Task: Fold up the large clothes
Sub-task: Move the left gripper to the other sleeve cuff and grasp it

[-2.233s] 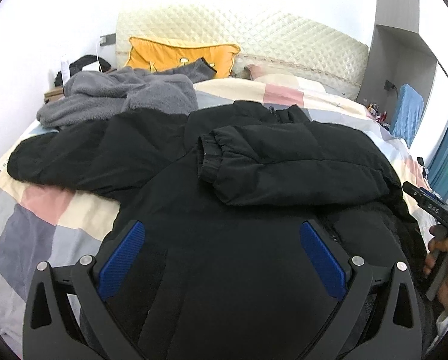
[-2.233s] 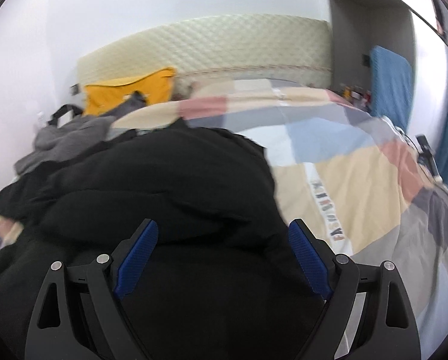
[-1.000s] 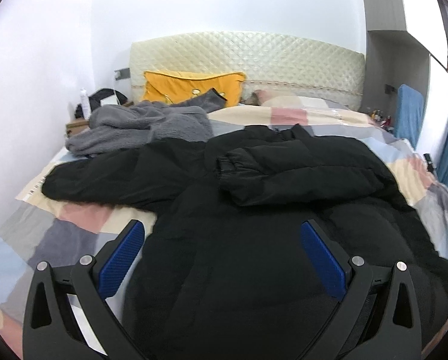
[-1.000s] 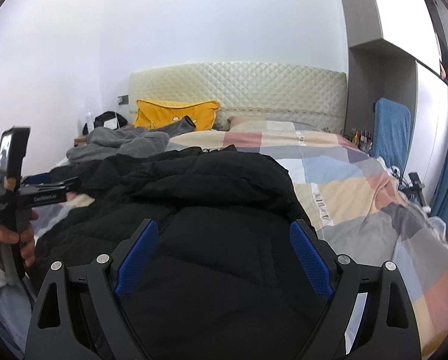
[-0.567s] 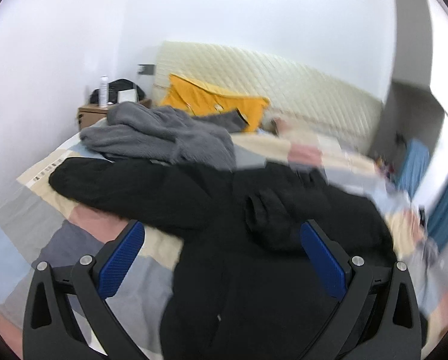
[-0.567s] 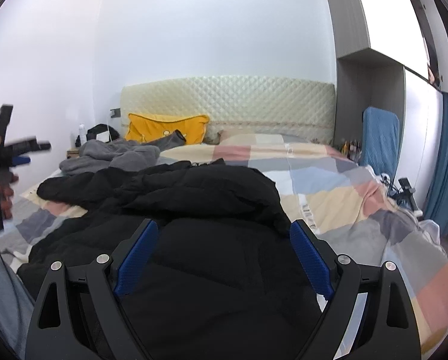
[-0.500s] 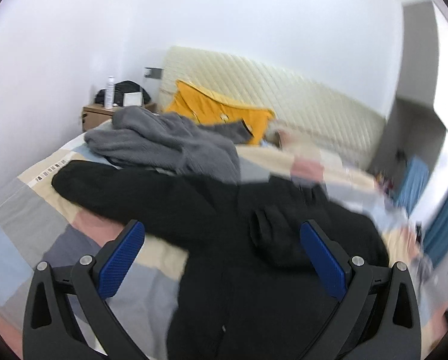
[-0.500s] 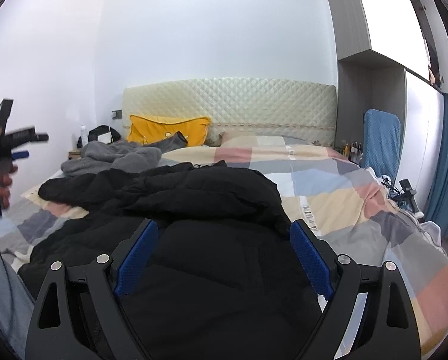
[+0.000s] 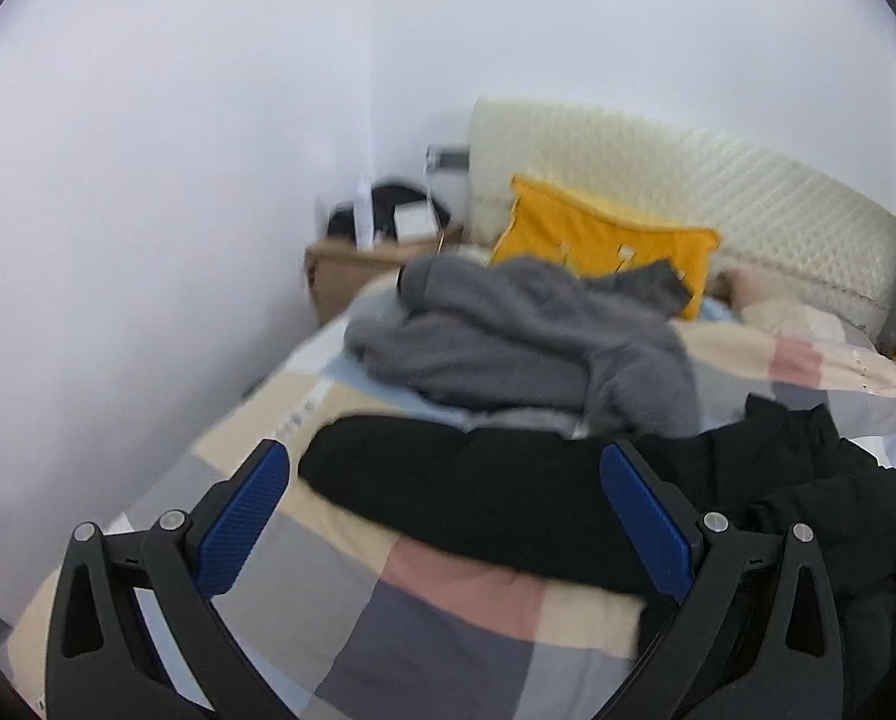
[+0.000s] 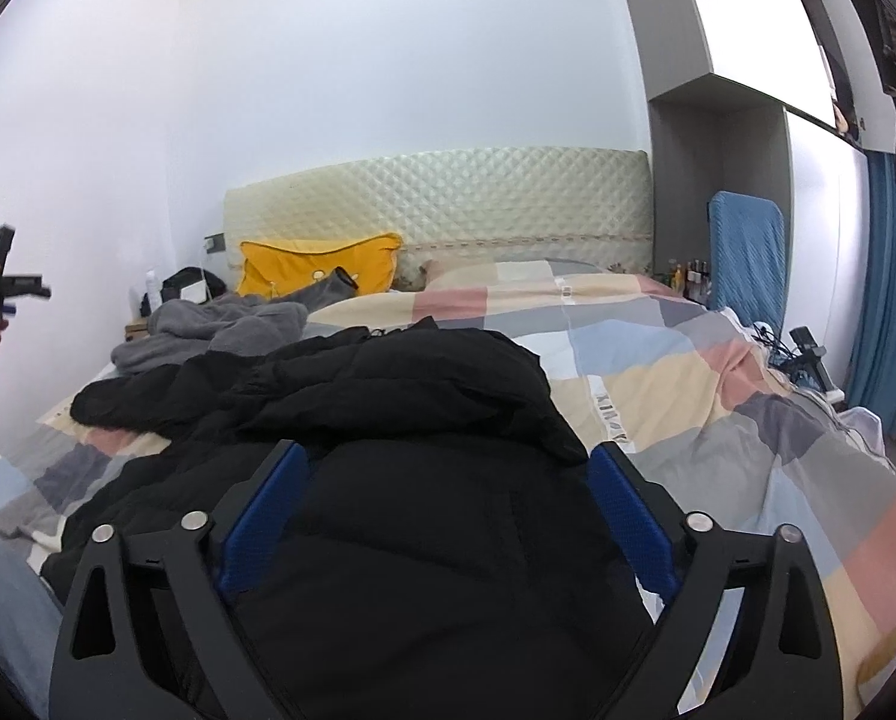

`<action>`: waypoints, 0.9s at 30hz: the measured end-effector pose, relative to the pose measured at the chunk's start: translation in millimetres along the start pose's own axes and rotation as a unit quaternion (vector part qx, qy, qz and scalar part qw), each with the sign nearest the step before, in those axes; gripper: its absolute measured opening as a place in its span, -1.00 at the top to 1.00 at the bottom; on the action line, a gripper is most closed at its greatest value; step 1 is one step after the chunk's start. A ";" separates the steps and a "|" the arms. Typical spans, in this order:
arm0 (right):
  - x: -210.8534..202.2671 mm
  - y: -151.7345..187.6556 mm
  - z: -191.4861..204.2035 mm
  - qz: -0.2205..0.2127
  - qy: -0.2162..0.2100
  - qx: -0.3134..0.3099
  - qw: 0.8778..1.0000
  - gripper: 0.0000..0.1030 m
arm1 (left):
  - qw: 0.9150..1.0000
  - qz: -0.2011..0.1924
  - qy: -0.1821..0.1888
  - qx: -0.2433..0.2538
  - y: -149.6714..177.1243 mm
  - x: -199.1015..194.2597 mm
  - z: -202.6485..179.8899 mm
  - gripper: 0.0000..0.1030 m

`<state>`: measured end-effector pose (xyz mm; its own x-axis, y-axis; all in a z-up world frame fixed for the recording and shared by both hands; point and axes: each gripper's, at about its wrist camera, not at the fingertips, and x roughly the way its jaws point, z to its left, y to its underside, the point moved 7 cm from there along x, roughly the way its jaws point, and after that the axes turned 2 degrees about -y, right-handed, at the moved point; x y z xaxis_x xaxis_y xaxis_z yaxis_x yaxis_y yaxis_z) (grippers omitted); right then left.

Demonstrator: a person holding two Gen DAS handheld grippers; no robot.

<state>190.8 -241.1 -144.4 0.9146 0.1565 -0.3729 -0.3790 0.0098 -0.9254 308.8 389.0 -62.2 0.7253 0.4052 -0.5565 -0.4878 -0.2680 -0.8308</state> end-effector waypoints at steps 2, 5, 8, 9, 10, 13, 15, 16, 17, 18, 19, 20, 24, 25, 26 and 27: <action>3.5 1.5 1.2 0.006 0.006 -0.002 1.000 -0.86 | 0.999 0.040 -0.001 -0.025 10.2 28.9 17.9 -1.00; 11.6 5.2 0.2 0.021 0.018 0.000 1.000 -0.87 | 0.996 0.073 -0.022 -0.053 28.3 64.8 44.6 -1.00; 21.0 7.3 1.0 0.036 0.024 0.004 0.999 -0.87 | 0.991 0.107 -0.025 -0.081 48.2 101.8 67.3 -1.00; 24.4 7.7 2.9 0.040 0.023 0.005 0.999 -0.87 | 0.989 0.118 -0.022 -0.092 54.9 113.2 74.7 -1.00; 27.6 7.8 5.4 0.043 0.022 0.005 0.999 -0.87 | 0.986 0.129 -0.015 -0.104 63.1 125.5 81.9 -1.00; 35.5 7.6 10.3 0.051 0.027 0.004 0.998 -0.89 | 0.978 0.158 -0.008 -0.132 84.6 160.5 98.0 -0.99; 41.9 7.1 11.4 0.056 0.027 0.010 0.998 -0.90 | 0.975 0.168 -0.004 -0.148 96.8 185.6 105.4 -0.99; 47.2 7.6 12.5 0.063 0.028 0.014 0.998 -0.90 | 0.974 0.169 -0.002 -0.154 99.5 193.7 107.9 -0.99; 51.5 7.9 13.1 0.068 0.030 0.016 0.997 -0.90 | 0.972 0.171 0.005 -0.163 104.4 205.8 110.3 -0.99; 56.6 8.3 13.7 0.074 0.034 0.019 0.997 -0.90 | 0.969 0.174 0.012 -0.173 109.3 218.0 112.2 -0.99; 60.9 8.5 14.4 0.078 0.036 0.022 0.996 -0.90 | 0.968 0.176 0.016 -0.181 110.9 227.1 113.2 -0.99; 67.5 9.2 14.6 0.084 0.037 0.031 0.995 -0.90 | 0.965 0.178 0.020 -0.190 113.8 238.4 115.6 -0.99; 88.7 15.1 16.6 0.110 0.048 0.046 0.992 -0.90 | 0.962 0.165 0.026 -0.214 117.9 277.9 122.0 -0.94; 94.1 17.9 17.5 0.119 0.060 0.040 0.990 -0.90 | 0.963 0.162 0.021 -0.213 118.0 285.5 123.1 -0.93; 99.2 20.3 18.4 0.127 0.076 0.030 0.989 -0.90 | 0.965 0.157 0.015 -0.211 118.6 295.2 123.0 -0.92; 102.5 21.9 19.9 0.132 0.084 0.023 0.987 -0.90 | 0.965 0.154 0.014 -0.211 119.2 302.0 122.6 -0.91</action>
<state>273.4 -205.2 -201.6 0.7918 -0.0062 -0.6108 -0.6102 0.0363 -0.7914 410.2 586.5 -328.9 0.5931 0.2264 -0.7726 -0.4454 -0.7072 -0.5491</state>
